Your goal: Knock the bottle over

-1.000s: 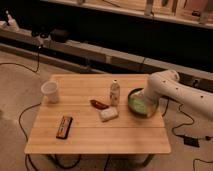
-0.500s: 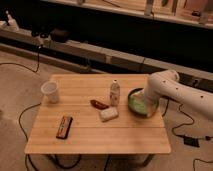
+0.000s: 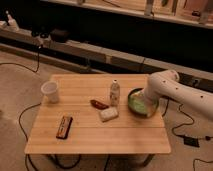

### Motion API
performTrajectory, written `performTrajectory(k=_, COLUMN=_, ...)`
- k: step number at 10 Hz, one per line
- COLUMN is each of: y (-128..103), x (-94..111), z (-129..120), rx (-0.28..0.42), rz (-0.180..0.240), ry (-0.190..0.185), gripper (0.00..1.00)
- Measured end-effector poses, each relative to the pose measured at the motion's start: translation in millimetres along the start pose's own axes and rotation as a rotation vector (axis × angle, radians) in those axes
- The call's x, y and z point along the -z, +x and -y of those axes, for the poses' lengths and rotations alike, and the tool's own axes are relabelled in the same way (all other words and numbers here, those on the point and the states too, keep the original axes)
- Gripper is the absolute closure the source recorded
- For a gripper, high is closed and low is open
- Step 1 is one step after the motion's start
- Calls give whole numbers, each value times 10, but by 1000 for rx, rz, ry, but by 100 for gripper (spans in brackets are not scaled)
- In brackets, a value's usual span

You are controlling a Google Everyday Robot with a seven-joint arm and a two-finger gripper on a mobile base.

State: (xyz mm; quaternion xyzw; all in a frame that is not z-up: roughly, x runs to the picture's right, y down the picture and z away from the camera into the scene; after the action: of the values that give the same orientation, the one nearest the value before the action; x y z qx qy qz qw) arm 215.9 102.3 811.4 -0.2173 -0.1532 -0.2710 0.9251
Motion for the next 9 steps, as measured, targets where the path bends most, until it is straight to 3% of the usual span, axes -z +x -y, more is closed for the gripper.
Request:
performTrajectory(k=8, y=0, x=-2, z=1, rx=1, rz=-1, ry=-1, gripper=20)
performTrajectory(k=9, y=8, x=8, z=9, rx=6, rz=-5, ry=1, gripper=24)
